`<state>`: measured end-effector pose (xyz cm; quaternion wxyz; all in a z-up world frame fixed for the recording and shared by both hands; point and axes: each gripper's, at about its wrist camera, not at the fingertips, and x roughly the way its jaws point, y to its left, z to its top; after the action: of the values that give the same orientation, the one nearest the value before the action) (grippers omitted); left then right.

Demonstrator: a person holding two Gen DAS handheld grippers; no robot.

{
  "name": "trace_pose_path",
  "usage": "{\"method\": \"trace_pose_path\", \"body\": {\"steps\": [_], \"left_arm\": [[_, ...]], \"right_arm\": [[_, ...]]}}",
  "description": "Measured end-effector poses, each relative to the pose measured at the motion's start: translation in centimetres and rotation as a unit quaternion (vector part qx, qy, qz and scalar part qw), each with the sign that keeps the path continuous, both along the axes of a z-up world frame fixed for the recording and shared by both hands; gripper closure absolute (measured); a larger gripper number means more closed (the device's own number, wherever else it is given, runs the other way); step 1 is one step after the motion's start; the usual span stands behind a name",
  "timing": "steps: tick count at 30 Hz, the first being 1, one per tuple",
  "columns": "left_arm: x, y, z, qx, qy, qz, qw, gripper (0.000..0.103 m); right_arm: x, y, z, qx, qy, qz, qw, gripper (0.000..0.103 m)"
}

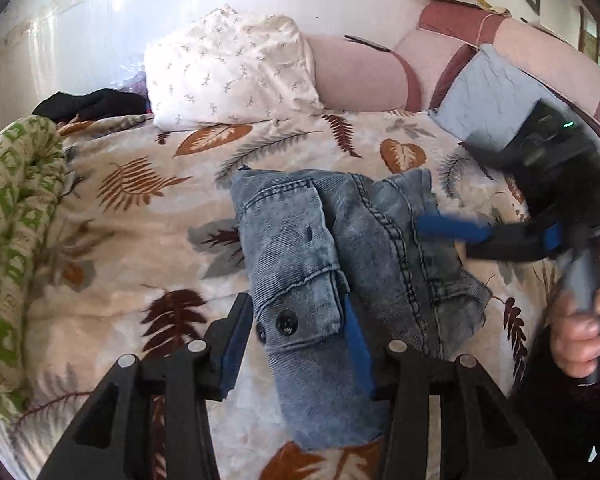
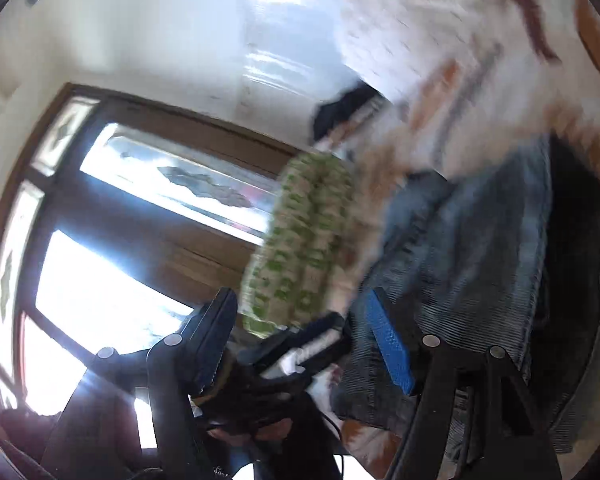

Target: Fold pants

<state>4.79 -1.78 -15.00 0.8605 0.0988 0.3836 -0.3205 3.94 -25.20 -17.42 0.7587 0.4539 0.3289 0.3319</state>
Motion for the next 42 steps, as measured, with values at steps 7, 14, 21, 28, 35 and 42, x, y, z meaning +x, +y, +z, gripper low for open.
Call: {"method": "trace_pose_path", "body": {"steps": [7, 14, 21, 28, 35, 42], "left_arm": [[0.3, -3.6, -1.6, 0.047, -0.012, -0.001, 0.9988, 0.054], [2.4, -4.8, -3.3, 0.047, 0.003, 0.011, 0.9988, 0.052], [1.9, -4.1, -2.3, 0.029, 0.018, 0.031, 0.9989, 0.052], [-1.1, -1.3, -0.9, 0.007, 0.021, 0.034, 0.9992, 0.052], [-0.9, -1.1, -2.4, 0.006, 0.032, 0.031, 0.9990, 0.050], [-0.8, -2.0, -3.3, 0.018, 0.016, 0.026, 0.9994, 0.049]], "right_arm": [[1.4, -2.9, -4.5, -0.124, 0.119, -0.080, 0.982, 0.037], [3.6, -2.4, -4.6, -0.254, 0.127, -0.110, 0.953, 0.053], [5.1, 0.6, -3.9, -0.416, 0.088, -0.114, 0.898, 0.042], [0.4, 0.4, 1.5, -0.371, 0.045, -0.116, 0.920, 0.026], [3.6, 3.2, 1.8, -0.406, 0.041, -0.114, 0.906, 0.023], [6.9, 3.3, -3.8, -0.411, 0.117, -0.081, 0.901, 0.012]]}}
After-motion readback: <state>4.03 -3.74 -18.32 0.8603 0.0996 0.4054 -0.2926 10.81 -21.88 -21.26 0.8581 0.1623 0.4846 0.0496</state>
